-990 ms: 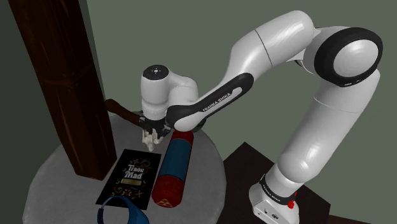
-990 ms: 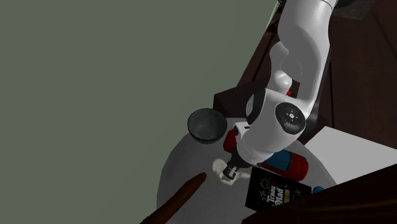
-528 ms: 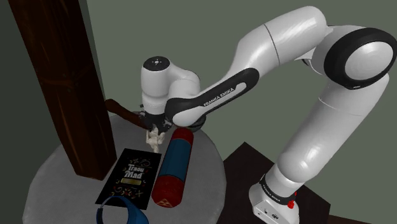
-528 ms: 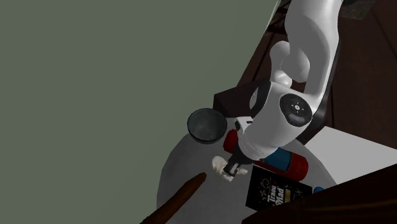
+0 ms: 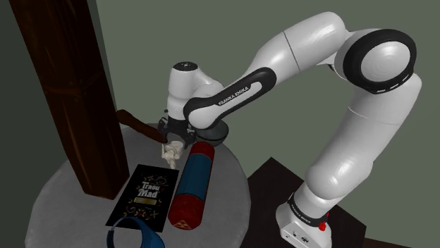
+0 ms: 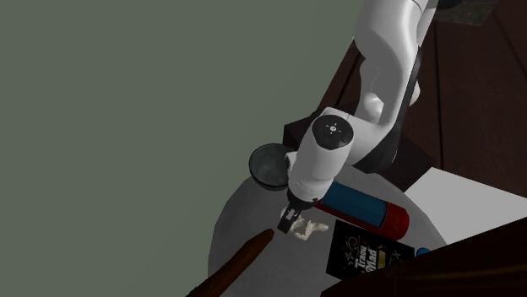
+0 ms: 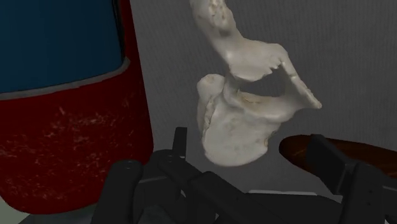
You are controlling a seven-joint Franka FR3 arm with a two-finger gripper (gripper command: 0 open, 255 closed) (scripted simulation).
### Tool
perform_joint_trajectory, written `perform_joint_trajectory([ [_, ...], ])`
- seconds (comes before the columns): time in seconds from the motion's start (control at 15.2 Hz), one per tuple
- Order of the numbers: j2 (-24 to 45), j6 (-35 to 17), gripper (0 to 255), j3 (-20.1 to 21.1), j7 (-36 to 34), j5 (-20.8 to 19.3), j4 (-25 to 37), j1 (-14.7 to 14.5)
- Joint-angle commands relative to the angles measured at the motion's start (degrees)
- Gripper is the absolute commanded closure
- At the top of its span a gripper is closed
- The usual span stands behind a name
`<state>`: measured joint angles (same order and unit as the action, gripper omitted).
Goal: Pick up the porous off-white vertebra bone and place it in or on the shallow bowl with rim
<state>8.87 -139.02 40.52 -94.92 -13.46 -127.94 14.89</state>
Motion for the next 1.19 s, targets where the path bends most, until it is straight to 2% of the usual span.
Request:
perform_joint_trajectory([
  [0.0, 1.60, -1.11, 0, -0.53, -1.09, -1.67, 0.03, -0.38],
  [0.13, 2.78, -2.01, 0, -1.04, -2.00, -3.01, -0.05, -0.76],
  [0.59, 2.77, -2.00, 0, -1.05, -1.99, -2.99, -0.04, -0.78],
  [0.66, 2.77, -2.00, 255, -1.05, -1.99, -2.99, -0.04, -0.78],
  [1.12, 2.78, -1.99, 255, -1.05, -2.03, -3.00, -0.03, -0.80],
])
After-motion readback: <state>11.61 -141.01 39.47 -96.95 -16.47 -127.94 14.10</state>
